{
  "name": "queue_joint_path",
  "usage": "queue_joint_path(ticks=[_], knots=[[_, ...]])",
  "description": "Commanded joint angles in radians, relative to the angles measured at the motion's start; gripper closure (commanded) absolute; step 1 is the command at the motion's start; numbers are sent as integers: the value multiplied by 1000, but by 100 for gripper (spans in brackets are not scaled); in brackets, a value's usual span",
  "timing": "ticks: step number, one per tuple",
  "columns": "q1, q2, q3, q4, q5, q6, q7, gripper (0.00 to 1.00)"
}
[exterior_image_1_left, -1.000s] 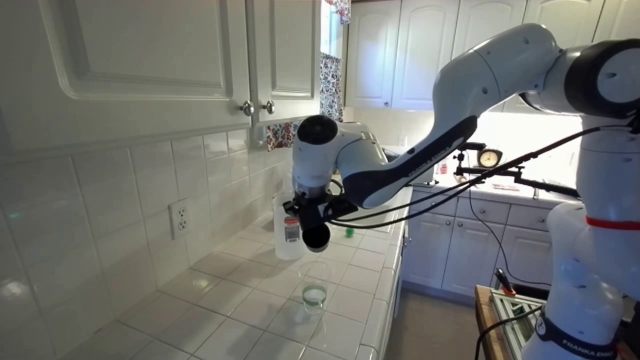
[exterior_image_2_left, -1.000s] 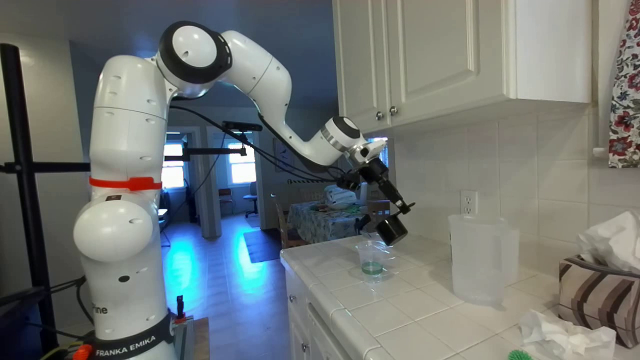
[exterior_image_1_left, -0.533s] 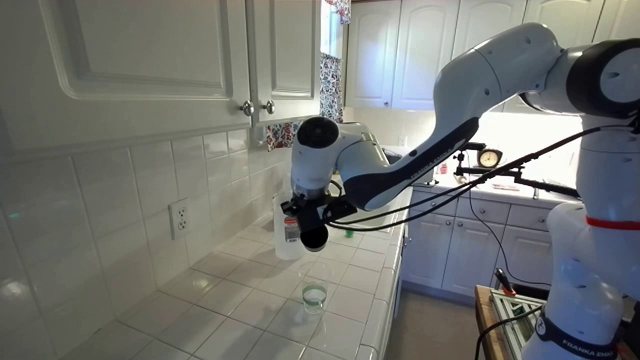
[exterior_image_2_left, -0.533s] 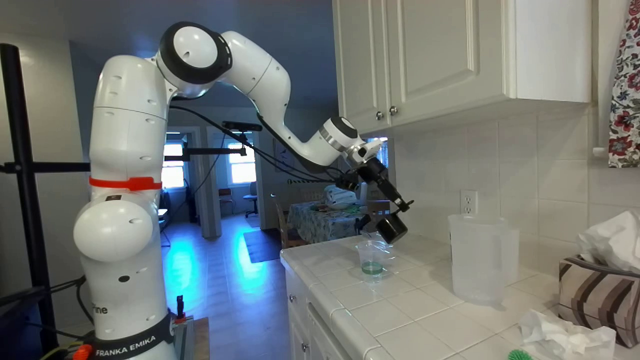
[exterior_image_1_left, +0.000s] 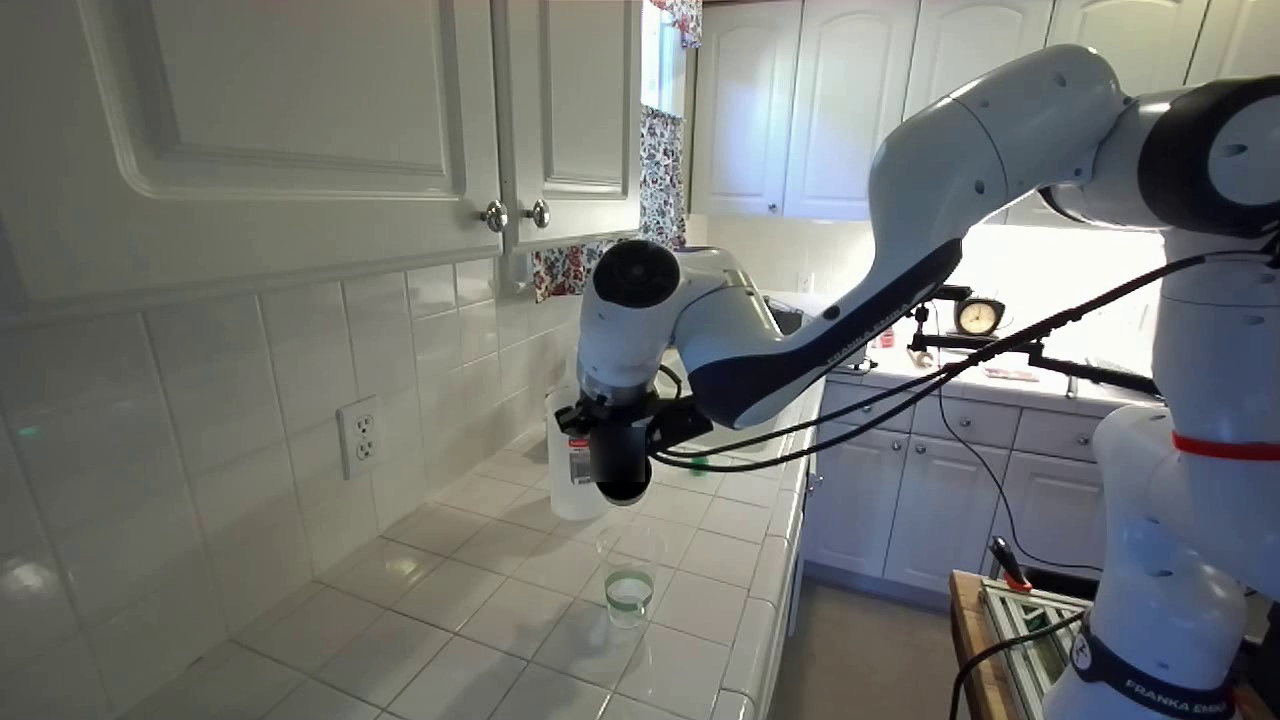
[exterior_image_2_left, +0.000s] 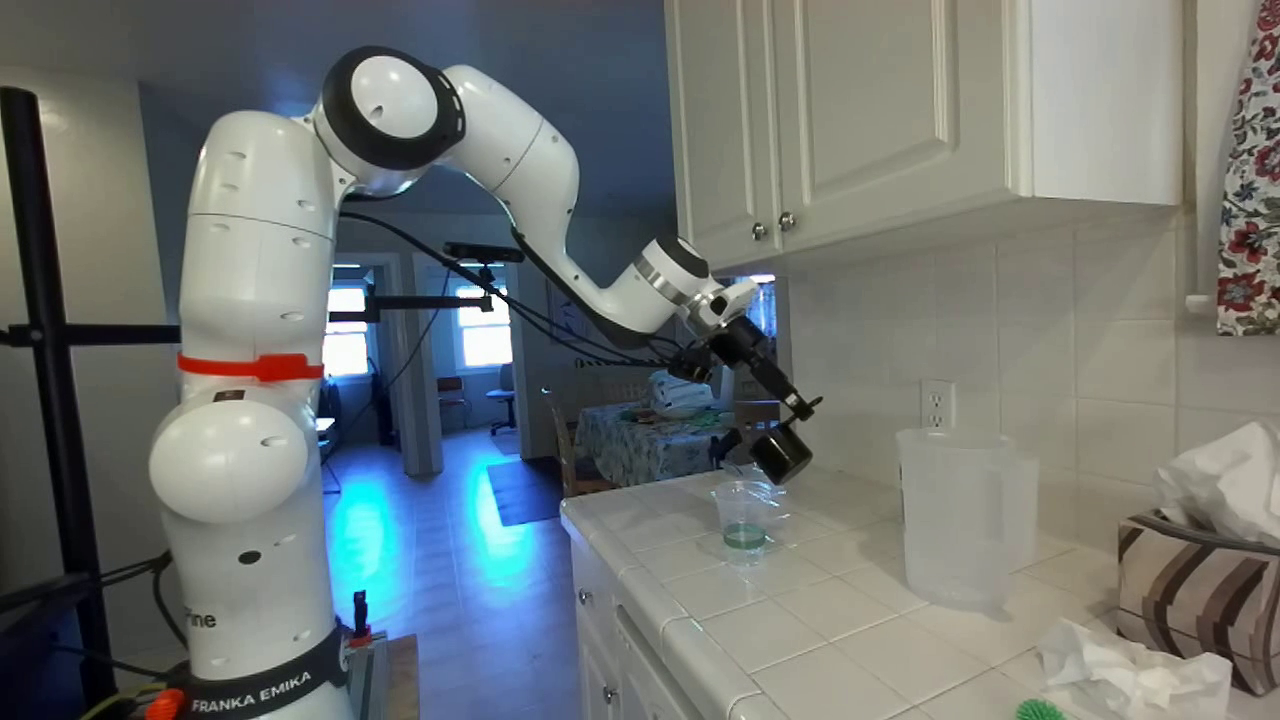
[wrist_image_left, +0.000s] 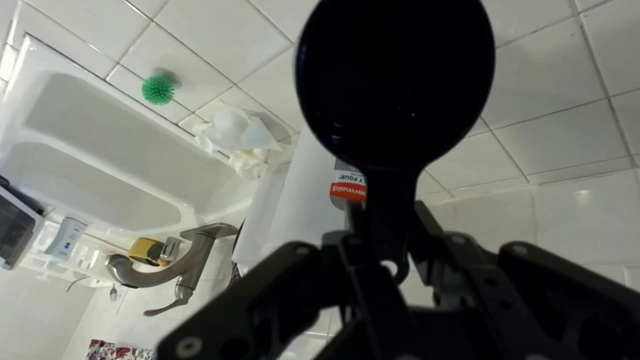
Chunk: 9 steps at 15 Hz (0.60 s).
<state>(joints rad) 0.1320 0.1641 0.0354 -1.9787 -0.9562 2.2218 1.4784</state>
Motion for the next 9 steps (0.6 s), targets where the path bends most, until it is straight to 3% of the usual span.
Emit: queue_joint_path(ticks=[1, 9], knots=[[8, -14, 11, -14, -35, -12, 37, 94], [16, -31, 22, -27, -91, -12, 69, 94]])
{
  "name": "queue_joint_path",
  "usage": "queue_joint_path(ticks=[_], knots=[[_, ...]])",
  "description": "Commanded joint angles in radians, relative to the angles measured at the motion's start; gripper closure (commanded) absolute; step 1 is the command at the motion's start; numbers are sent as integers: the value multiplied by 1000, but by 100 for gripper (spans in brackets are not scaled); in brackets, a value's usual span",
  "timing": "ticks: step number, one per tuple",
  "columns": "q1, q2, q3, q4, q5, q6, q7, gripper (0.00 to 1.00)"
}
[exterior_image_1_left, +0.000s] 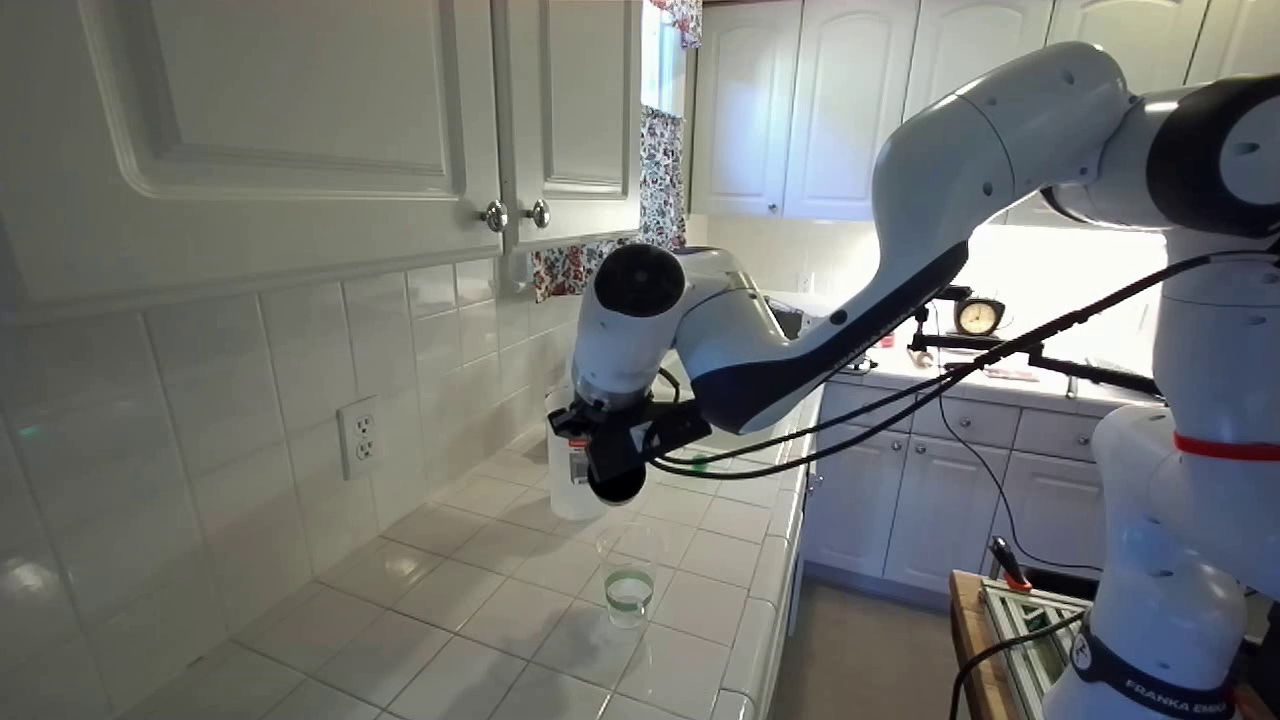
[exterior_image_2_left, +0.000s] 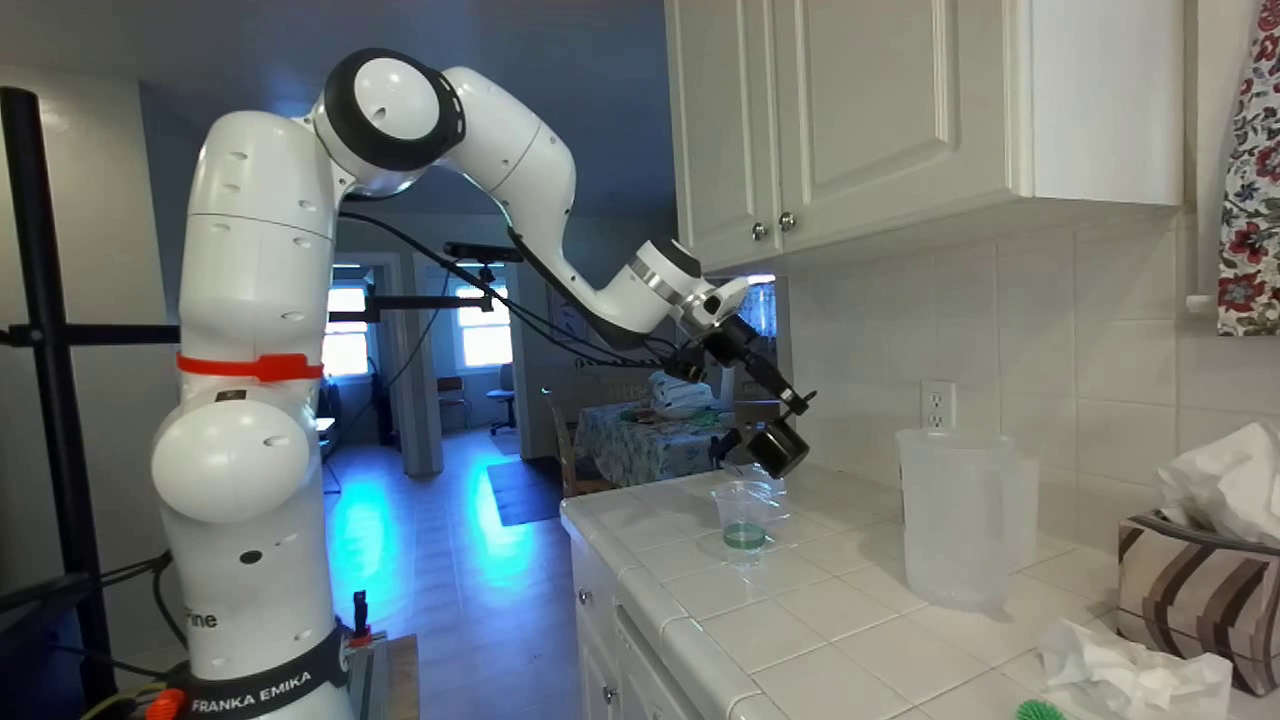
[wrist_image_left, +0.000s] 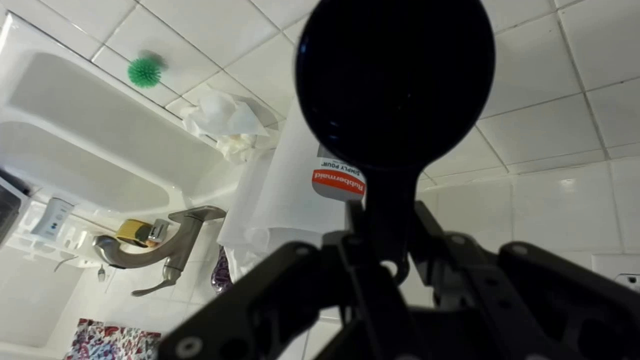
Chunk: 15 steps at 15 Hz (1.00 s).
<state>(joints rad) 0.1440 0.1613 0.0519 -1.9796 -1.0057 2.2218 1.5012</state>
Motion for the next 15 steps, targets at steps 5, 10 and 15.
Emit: queue_joint_path(ticks=[5, 10, 15], knots=[[2, -37, 13, -35, -72, -9, 67, 94], [2, -43, 16, -45, -82, -3, 76, 94], [-3, -45, 17, -60, -120, 31, 109, 94]])
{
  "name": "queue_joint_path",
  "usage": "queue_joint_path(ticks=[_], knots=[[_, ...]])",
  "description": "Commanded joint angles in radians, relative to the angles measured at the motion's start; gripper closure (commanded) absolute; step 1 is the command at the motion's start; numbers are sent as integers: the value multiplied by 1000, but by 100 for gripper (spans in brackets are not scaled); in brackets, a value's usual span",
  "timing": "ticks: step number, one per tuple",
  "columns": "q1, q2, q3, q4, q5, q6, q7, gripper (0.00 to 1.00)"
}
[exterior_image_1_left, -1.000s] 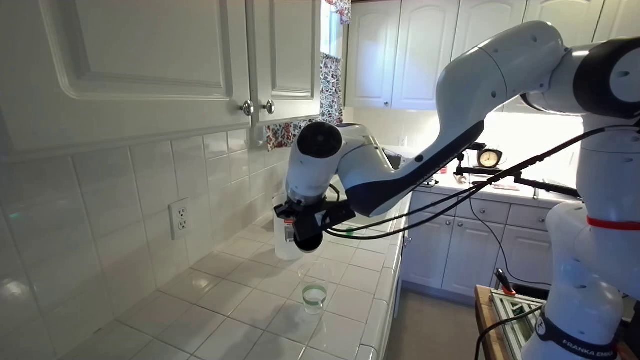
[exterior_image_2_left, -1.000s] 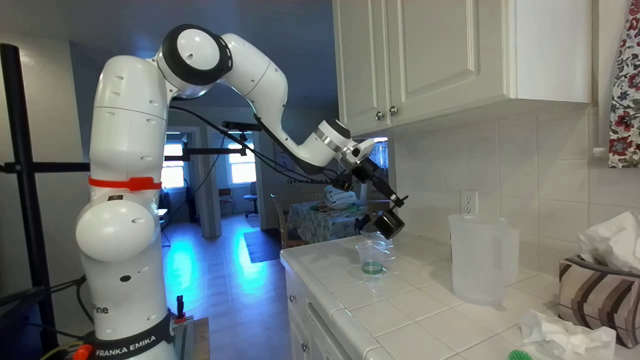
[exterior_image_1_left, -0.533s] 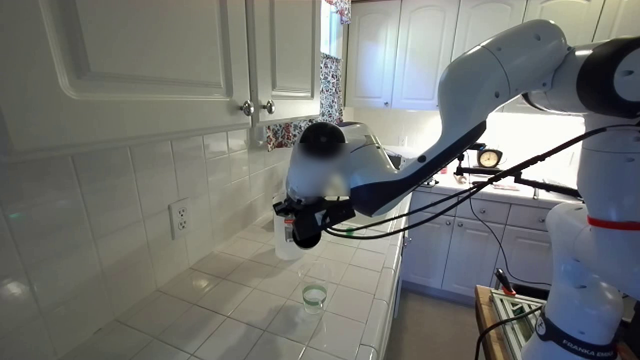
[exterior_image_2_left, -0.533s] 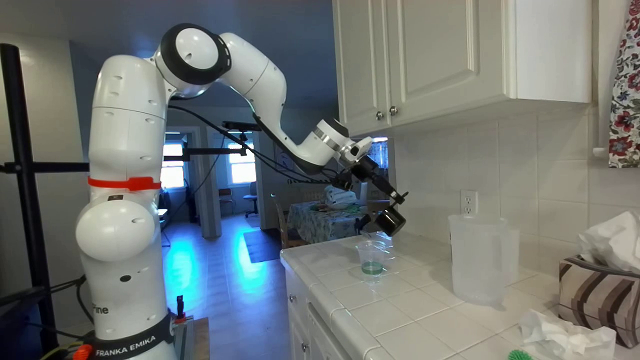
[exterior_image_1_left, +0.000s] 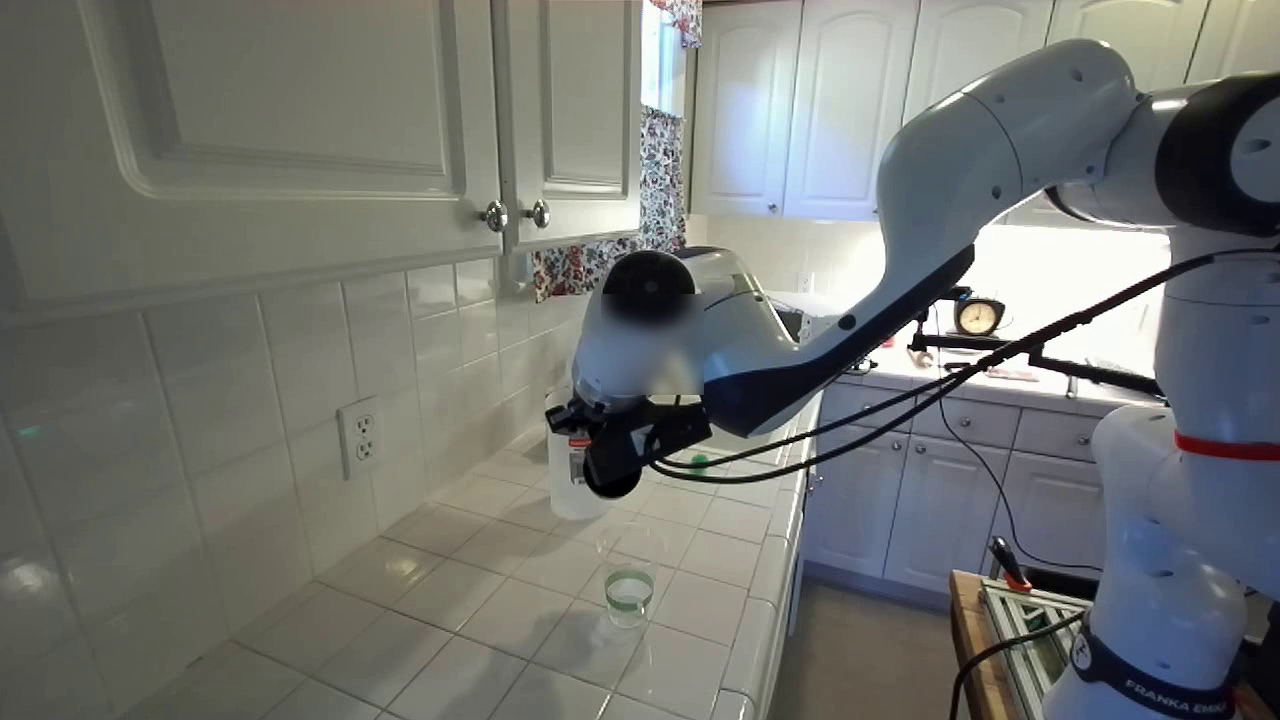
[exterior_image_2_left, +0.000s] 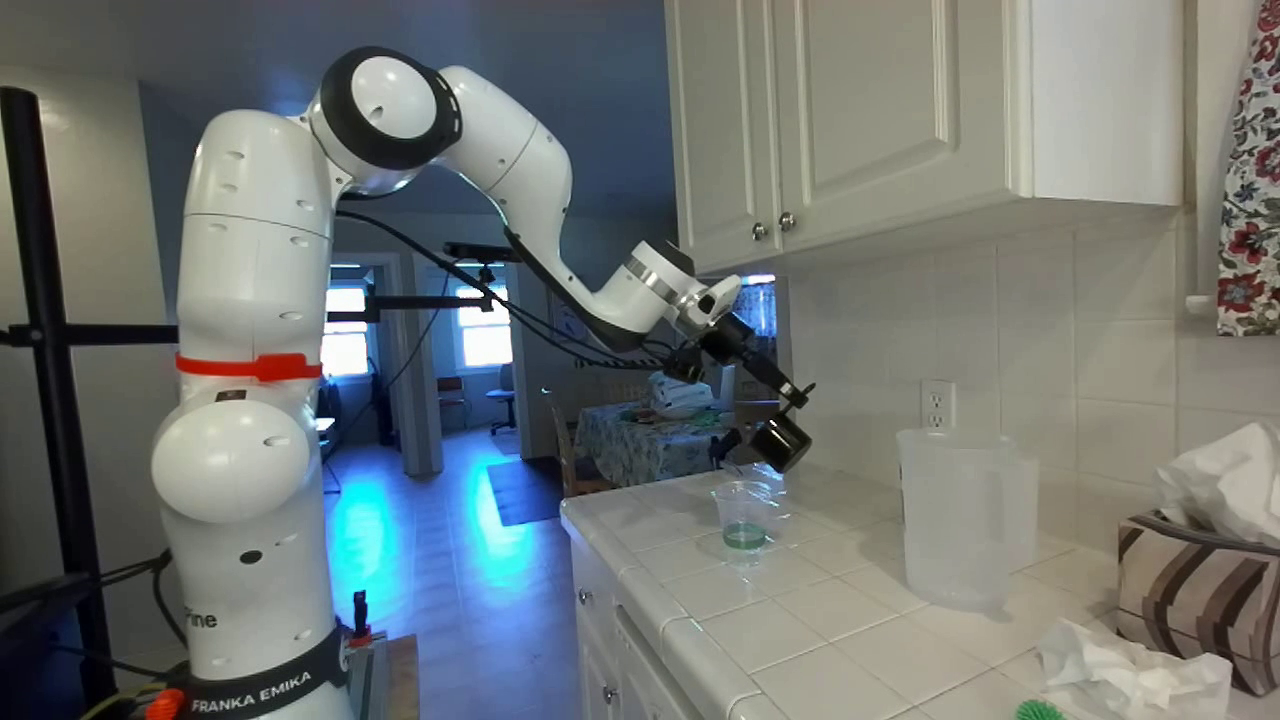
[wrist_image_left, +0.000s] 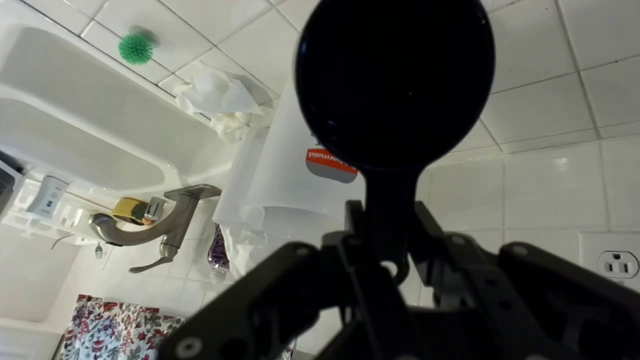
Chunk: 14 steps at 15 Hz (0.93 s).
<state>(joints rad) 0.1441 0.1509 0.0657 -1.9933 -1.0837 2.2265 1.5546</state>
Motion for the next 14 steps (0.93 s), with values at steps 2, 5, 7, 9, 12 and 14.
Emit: queue_joint_path(ticks=[2, 5, 7, 9, 12, 14], knots=[[-5, -37, 4, -57, -55, 46, 75, 94], [-7, -47, 4, -75, -62, 75, 106, 94], [-8, -60, 4, -91, -67, 90, 126, 94], [-9, -76, 4, -109, -76, 100, 148, 94], [-11, -101, 5, -134, -89, 104, 178, 94], [-13, -114, 6, -149, -107, 100, 195, 94]])
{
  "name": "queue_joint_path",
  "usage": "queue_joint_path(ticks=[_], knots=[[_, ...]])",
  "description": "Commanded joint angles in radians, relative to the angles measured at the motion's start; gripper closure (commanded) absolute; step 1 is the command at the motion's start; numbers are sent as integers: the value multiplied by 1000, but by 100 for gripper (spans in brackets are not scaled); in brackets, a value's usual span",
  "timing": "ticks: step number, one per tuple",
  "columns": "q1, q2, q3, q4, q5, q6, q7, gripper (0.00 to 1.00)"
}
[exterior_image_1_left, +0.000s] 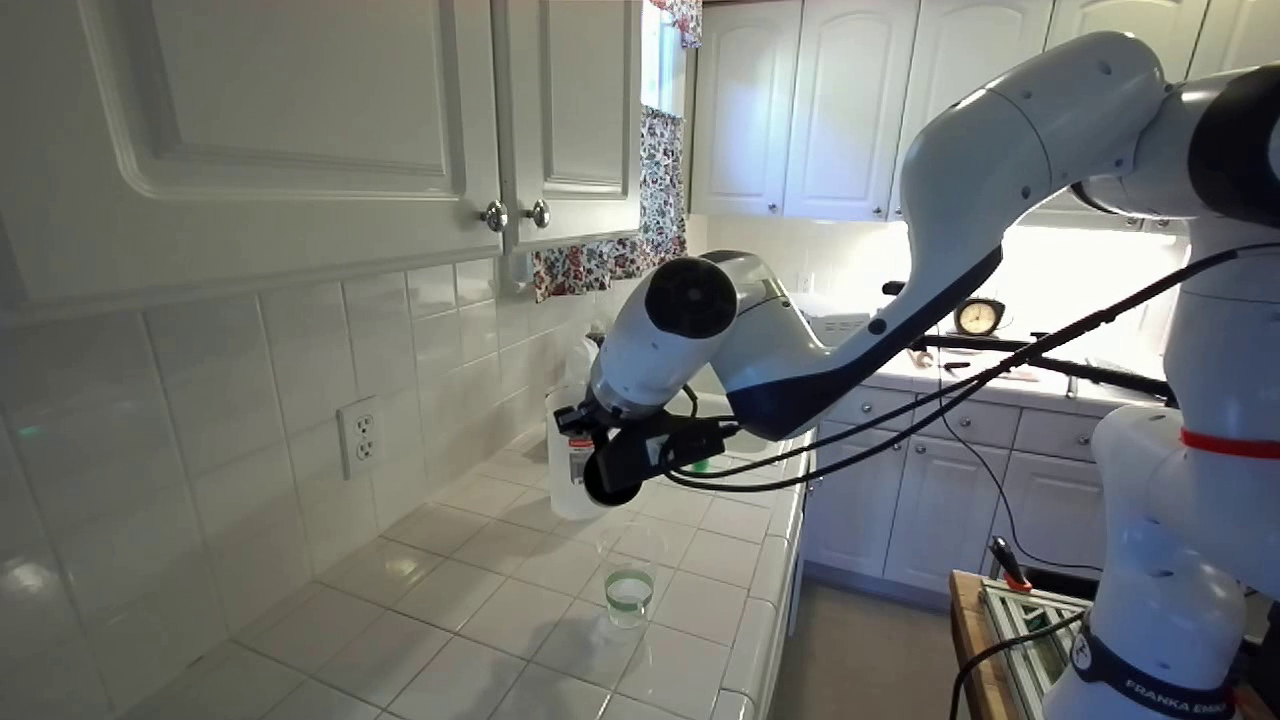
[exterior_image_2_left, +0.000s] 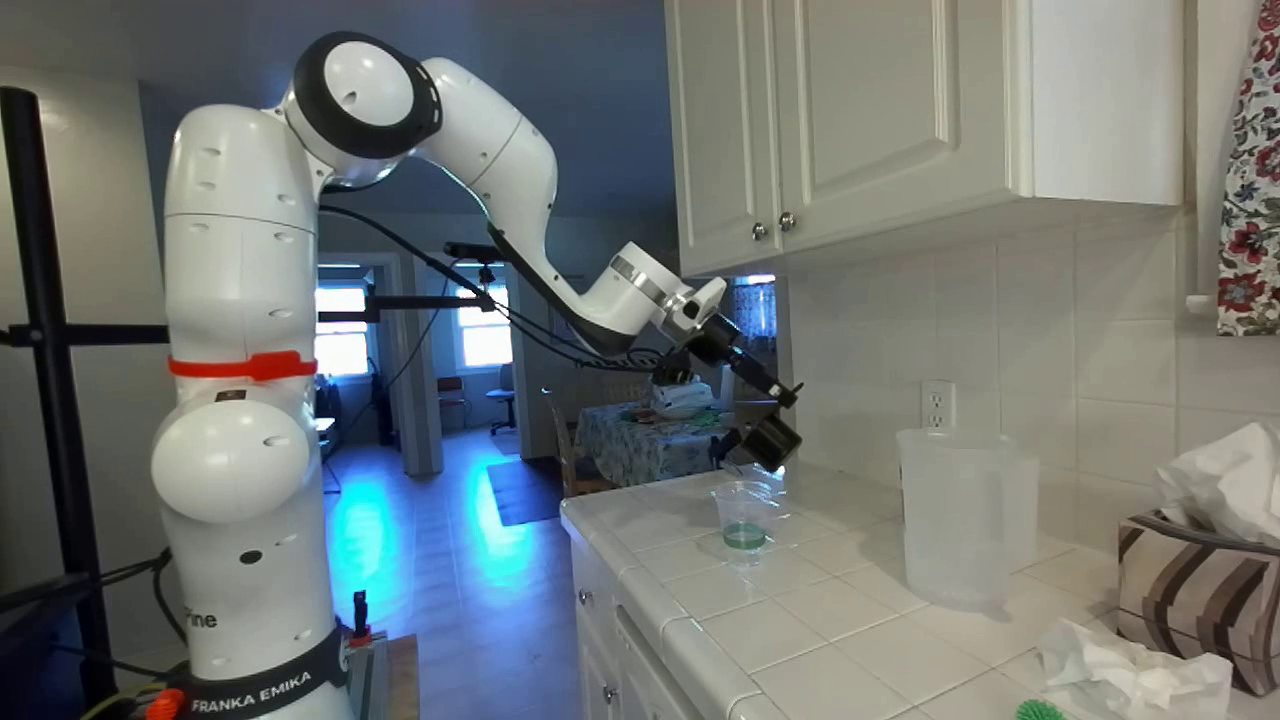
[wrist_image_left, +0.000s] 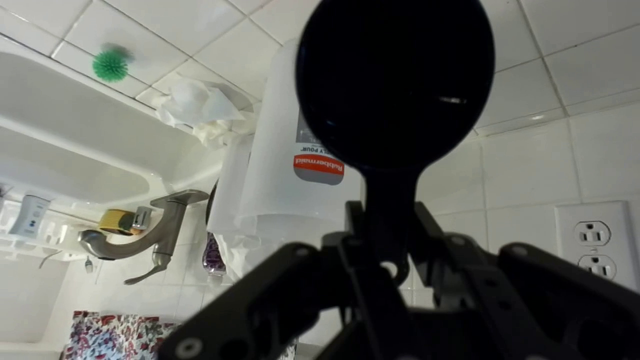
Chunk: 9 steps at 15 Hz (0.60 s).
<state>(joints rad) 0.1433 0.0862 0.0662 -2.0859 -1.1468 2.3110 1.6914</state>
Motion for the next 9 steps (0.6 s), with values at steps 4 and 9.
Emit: queue_joint_path(ticks=[4, 9], knots=[[-18, -61, 6, -77, -82, 6, 91, 94], [-26, -62, 6, -91, -112, -1, 115, 94]])
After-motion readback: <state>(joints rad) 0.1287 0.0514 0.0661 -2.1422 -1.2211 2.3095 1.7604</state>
